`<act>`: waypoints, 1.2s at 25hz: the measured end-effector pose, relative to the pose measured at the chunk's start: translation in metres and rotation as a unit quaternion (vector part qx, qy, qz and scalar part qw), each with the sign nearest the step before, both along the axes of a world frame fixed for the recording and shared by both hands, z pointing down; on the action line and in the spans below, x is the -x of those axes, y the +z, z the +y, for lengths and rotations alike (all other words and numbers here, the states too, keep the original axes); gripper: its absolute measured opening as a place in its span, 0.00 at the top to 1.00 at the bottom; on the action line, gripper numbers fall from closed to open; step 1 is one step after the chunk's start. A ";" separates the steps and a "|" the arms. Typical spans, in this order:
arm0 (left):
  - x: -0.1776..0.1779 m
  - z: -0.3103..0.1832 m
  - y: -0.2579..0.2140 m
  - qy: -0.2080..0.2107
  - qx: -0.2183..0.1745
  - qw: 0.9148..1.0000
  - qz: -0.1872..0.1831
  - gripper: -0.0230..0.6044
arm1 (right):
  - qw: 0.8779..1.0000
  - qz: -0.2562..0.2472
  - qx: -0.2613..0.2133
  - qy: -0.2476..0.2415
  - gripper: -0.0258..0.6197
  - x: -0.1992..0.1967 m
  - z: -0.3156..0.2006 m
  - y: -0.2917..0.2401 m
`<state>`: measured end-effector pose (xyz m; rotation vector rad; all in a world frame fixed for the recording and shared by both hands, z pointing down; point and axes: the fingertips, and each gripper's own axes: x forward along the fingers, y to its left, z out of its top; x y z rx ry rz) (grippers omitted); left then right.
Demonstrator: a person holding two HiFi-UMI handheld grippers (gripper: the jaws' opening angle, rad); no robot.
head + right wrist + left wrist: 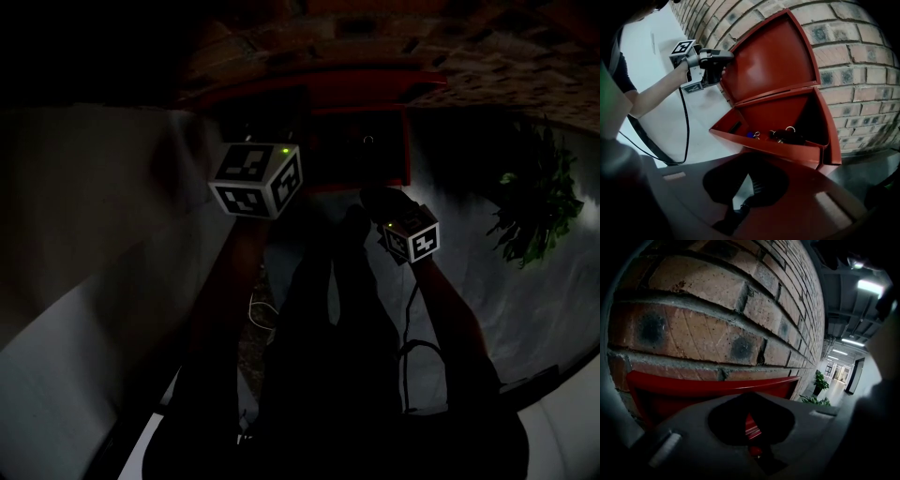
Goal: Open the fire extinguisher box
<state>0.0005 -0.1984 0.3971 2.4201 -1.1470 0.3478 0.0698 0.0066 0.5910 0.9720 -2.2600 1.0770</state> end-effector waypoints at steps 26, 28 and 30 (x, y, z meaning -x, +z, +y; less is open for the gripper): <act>-0.001 0.063 0.039 0.028 0.077 0.997 0.014 0.97 | 1.000 -0.027 0.006 0.003 0.96 0.011 -0.005 -0.005; 0.000 0.072 0.039 0.037 0.067 0.997 0.002 0.97 | 1.000 -0.021 0.011 0.001 0.96 0.009 -0.004 -0.004; 0.000 0.084 0.032 0.045 0.044 0.998 0.000 0.97 | 1.000 -0.021 0.022 0.002 0.96 0.009 0.004 -0.003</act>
